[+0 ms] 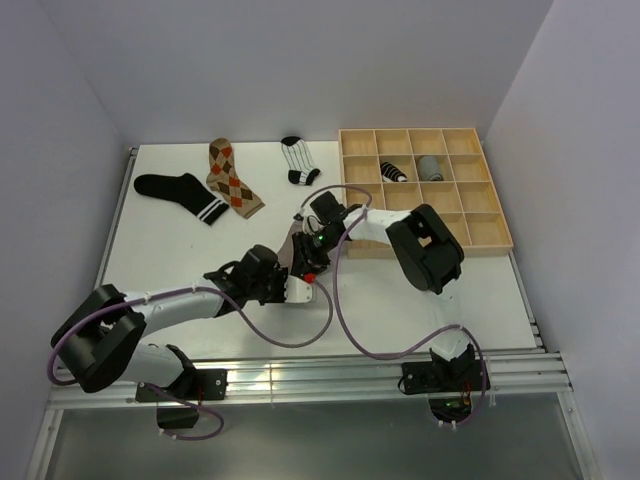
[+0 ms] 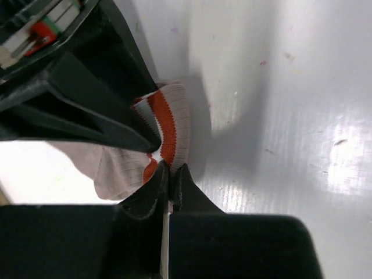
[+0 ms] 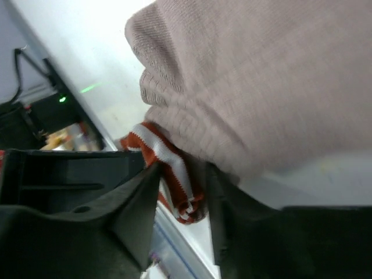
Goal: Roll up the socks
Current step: Roll the sock at the center of the board.
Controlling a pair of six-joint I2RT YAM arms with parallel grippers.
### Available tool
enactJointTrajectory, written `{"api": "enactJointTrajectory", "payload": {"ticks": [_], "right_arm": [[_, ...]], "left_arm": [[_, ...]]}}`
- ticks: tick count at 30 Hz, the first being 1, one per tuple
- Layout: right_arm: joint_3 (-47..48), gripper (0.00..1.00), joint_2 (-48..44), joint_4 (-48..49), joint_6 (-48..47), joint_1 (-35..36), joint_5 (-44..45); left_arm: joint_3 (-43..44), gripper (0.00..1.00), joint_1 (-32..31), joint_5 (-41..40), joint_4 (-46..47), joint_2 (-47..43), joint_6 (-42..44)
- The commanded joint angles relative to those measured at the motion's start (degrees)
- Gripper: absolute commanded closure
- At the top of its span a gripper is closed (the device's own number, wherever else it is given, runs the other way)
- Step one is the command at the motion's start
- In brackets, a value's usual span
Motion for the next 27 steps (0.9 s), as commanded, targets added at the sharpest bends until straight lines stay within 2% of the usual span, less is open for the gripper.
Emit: {"api": "enactJointTrajectory", "payload": {"ticks": [1,3,4,6,10,14,19,22,27], "right_arm": [[-3.9,0.53,-6.2,3.8,-0.3,-0.1,14.8],[-6.2,0.48,-11.1,6.4,1.1,-0.3,17.4],[-8.3,0.45,-12.8,7.6,2.6,-0.4,19.9],[-10.6,0.43,-17.9,11.1,4.0,-1.2,22.1],[-18.6,0.43,-25.3,16.5,9.3,-3.0,26.8],[-26.0,0.43,-34.8,22.3,10.3,-3.5,33.6],[-36.8,0.43,-43.4,31.8,8.3,-3.1,34.5],[-41.2,0.43,-47.8,35.3,4.3,0.0,38.5],[-41.1,0.43,-47.9,37.2,-4.7,12.2,49.1]], "left_arm": [[7.1,1.0,2.9,12.8,-12.4,1.3,-4.2],[11.0,1.0,5.9,16.4,-18.5,3.4,-4.7],[12.1,1.0,7.2,20.7,-20.4,4.0,-4.8],[15.1,1.0,10.3,23.0,-25.3,6.3,-4.9],[21.6,1.0,14.1,28.6,-35.6,12.7,-1.5],[29.1,1.0,18.3,33.7,-44.8,20.7,0.9],[39.1,1.0,20.6,37.1,-58.8,33.5,5.2],[45.9,1.0,21.9,39.6,-66.9,40.4,6.4],[56.8,1.0,23.8,44.3,-77.8,48.8,5.3]]}}
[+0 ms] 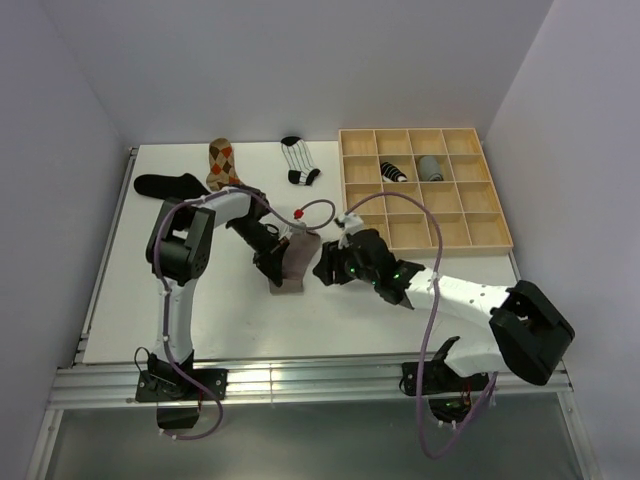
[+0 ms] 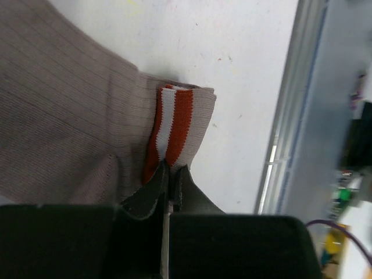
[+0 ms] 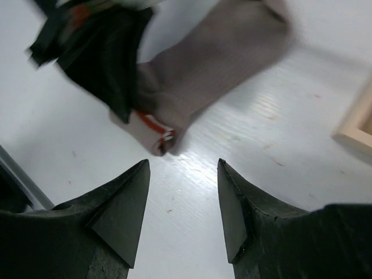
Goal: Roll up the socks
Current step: Roll the sock at the center of the board.
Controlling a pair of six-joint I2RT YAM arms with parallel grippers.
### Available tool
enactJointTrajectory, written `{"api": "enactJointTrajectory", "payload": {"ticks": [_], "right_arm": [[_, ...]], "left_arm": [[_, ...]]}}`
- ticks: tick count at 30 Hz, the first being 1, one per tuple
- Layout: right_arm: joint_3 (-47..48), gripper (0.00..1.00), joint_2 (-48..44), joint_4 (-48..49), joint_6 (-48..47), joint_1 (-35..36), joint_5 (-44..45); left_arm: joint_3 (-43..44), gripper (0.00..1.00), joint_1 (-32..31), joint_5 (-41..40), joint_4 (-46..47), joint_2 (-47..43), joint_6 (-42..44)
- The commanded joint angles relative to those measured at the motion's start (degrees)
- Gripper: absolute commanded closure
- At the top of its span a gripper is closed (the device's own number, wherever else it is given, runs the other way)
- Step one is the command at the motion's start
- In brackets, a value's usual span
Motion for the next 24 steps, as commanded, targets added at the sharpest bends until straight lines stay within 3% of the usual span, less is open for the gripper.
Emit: {"api": "enactJointTrajectory", "payload": {"ticks": [1,11,24], "right_arm": [[1.8,0.43,0.4,6.2,-8.8,7.7,9.6],[10.2,0.41,15.3,7.1,-22.7,19.2,14.5],[20.1,0.41,25.5,-4.0,-32.9,27.0,19.4]], "left_arm": [[5.8,1.0,1.1,4.8,-11.9,6.5,1.4],[11.1,1.0,1.9,-0.7,-11.1,13.8,-10.8],[9.7,1.0,3.1,-10.1,-12.3,17.3,-9.1]]}}
